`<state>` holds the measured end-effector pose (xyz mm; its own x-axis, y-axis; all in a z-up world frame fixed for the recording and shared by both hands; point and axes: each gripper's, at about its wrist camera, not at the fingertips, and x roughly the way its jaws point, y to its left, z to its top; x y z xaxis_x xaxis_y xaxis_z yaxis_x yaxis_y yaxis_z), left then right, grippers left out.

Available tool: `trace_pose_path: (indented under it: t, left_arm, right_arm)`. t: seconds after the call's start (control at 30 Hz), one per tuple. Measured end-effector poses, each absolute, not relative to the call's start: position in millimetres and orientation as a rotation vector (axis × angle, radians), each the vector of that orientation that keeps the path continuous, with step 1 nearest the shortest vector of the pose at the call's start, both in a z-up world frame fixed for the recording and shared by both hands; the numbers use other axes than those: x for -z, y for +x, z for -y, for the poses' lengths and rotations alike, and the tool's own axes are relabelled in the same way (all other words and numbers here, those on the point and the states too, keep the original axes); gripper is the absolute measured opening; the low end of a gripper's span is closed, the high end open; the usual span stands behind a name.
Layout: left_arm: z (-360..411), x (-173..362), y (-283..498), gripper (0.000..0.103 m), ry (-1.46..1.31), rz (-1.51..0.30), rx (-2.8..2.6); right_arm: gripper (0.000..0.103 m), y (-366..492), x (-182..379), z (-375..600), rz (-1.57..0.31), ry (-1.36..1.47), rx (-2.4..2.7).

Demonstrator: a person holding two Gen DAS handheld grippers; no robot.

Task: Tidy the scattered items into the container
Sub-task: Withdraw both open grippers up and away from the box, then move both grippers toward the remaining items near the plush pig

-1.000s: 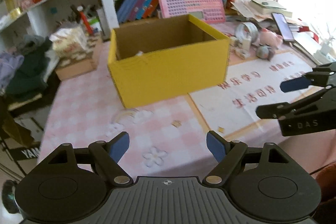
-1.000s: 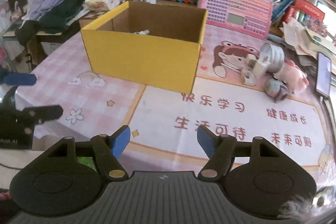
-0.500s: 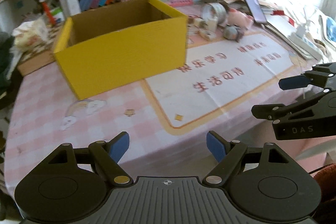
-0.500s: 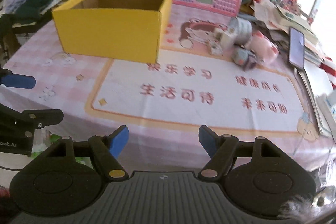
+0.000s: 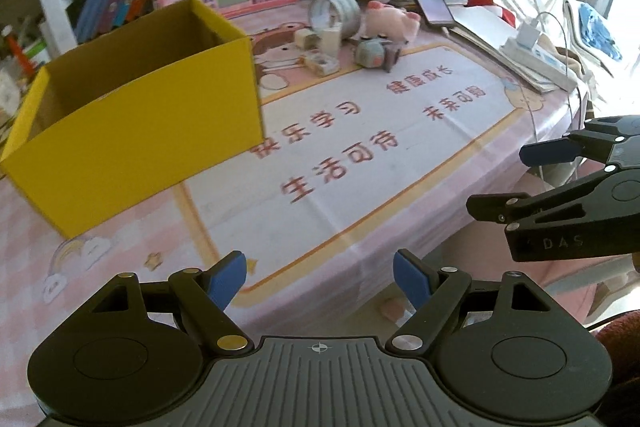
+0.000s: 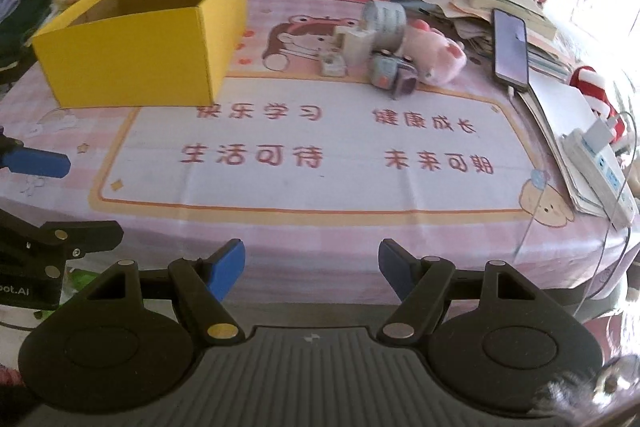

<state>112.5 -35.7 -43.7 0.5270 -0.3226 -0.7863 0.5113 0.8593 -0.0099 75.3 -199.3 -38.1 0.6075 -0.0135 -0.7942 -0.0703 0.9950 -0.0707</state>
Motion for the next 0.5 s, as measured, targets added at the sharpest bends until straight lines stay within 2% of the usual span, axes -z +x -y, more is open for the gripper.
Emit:
trace_pose_path:
  t: [0.5]
  left_arm:
    - [104.9,33.7,153.2,0.083,0.266,-0.842,0.534]
  right_arm:
    - [0.069,123.0,36.8,263.7,-0.892,-0.076,-0.047]
